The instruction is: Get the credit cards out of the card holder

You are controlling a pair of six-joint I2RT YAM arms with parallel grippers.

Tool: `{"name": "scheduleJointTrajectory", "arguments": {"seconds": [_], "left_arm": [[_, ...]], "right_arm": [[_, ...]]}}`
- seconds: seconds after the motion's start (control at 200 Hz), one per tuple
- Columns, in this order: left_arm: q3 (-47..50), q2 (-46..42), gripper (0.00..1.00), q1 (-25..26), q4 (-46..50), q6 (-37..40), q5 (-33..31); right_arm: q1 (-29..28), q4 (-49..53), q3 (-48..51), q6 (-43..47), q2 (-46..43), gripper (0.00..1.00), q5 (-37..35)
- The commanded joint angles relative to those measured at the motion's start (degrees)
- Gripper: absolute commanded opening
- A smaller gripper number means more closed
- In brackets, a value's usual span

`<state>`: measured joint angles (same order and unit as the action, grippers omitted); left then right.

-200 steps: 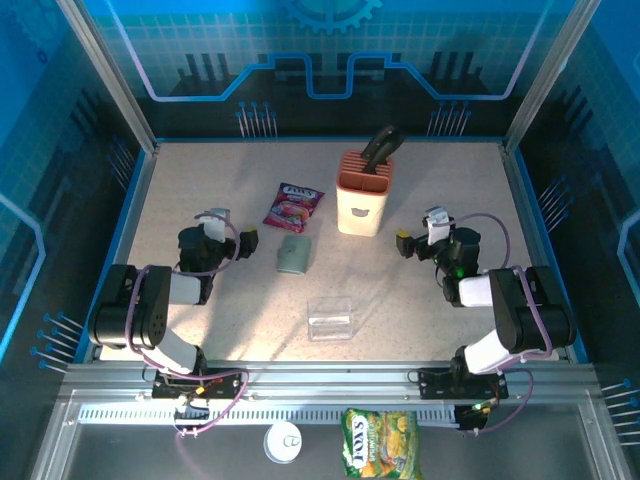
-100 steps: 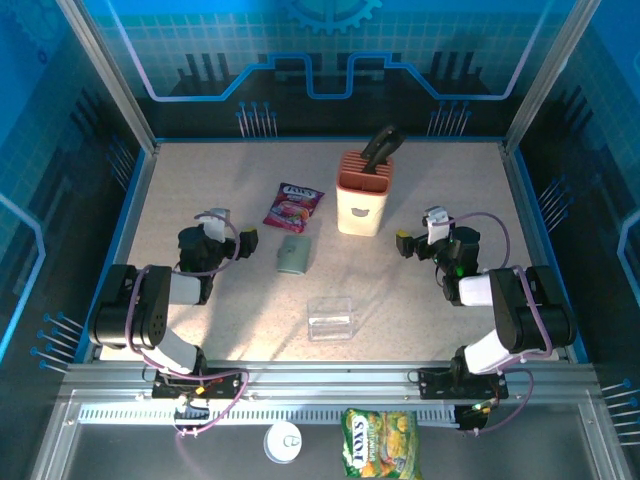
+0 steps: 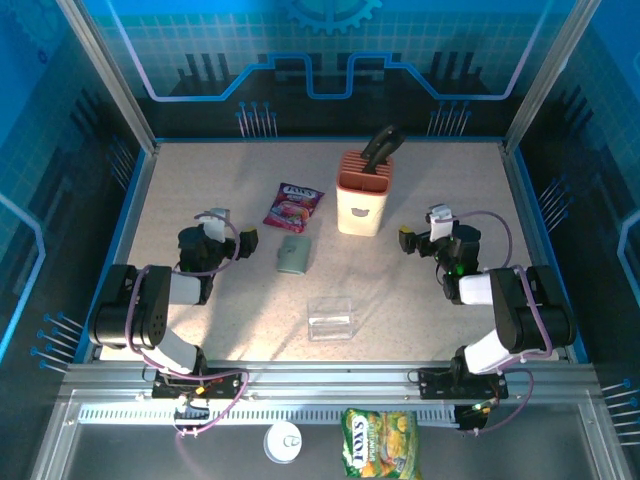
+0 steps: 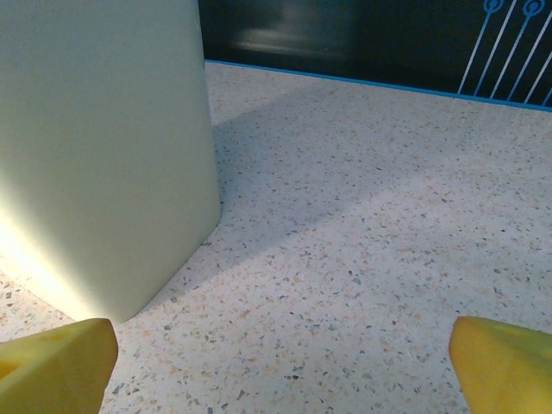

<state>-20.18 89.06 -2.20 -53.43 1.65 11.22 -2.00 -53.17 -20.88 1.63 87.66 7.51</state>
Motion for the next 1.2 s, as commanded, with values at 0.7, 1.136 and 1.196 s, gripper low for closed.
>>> {"name": "scheduleJointTrajectory", "arguments": {"seconds": [0.7, 1.136, 1.196], "left_arm": [[-11.29, -22.87, 0.99, 2.81, 37.78, -12.46, -8.03], [-28.91, -26.69, 0.99, 2.81, 75.27, -24.64, -5.27], [-30.82, -26.48, 0.99, 2.81, 79.17, -24.41, -4.85]], "right_arm": [[-7.23, 43.67, -10.11, -1.08, -22.02, 0.99, -5.7], [-19.03, 73.59, -23.68, -13.94, -25.43, 0.88, -11.84], [-20.4, 77.55, -25.49, -16.69, -25.21, 0.87, -12.1]]}}
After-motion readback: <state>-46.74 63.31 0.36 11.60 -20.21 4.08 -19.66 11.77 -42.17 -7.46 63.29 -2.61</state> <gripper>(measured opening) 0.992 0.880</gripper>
